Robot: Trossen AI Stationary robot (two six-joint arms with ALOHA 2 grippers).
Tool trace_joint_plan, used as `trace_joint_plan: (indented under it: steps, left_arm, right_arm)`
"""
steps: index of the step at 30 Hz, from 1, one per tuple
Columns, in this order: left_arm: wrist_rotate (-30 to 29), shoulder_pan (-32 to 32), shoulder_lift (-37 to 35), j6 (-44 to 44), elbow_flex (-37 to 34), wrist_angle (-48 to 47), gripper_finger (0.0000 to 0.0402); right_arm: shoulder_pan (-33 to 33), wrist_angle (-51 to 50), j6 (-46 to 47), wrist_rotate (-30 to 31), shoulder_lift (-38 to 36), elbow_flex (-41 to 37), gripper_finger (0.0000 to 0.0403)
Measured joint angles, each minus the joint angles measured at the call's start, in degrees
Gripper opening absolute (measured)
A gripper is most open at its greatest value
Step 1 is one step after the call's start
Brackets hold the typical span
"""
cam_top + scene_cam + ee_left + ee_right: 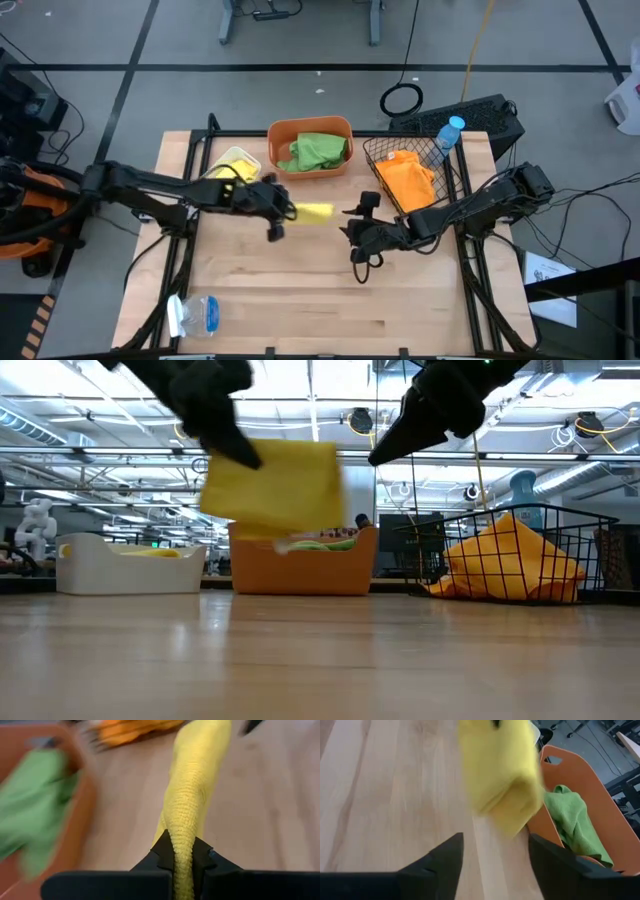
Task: Sort microfiber towel by color & place in baskets
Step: Put the yellow towel into the white bin
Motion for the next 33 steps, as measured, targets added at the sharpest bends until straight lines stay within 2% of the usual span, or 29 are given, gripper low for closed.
trace_joint_plan:
  steps: [6,11,16,18,22,25,33]
  left_arm:
    - [-12.76,2.06,-12.71,-8.86,0.00,-20.13,0.0013]
    - [-15.50,3.64,-21.63,-16.64,0.00,-31.81,0.0013]
    - [-23.31,4.55,-27.85,-27.83,0.00,-45.78,0.0012]
    - [-23.55,4.53,-29.43,-30.22,-0.17,-48.77,0.0012]
    - [-17.77,4.51,-32.23,-31.62,-0.46,-48.57,0.0012]
    - [-15.82,4.47,-33.55,-34.30,-0.46,-49.22,0.0012]
    - [-19.38,4.51,-34.30,-37.54,-0.50,-51.04,0.0012]
  right_arm:
    - [0.00,2.30,0.49,-0.04,0.00,0.00,0.0246]
    - [0.00,2.26,2.23,-0.10,0.00,0.00,0.0251]
    - [0.01,2.18,3.92,-0.28,0.00,0.00,0.0251]
    - [0.02,2.17,4.35,-0.28,0.00,-0.01,0.0251]
    - [0.02,2.25,4.43,-0.28,0.00,0.00,0.0251]
    - [0.08,2.25,4.60,-0.36,0.00,-0.02,0.0251]
    - [0.14,2.11,5.94,-2.00,0.00,-0.02,0.0251]
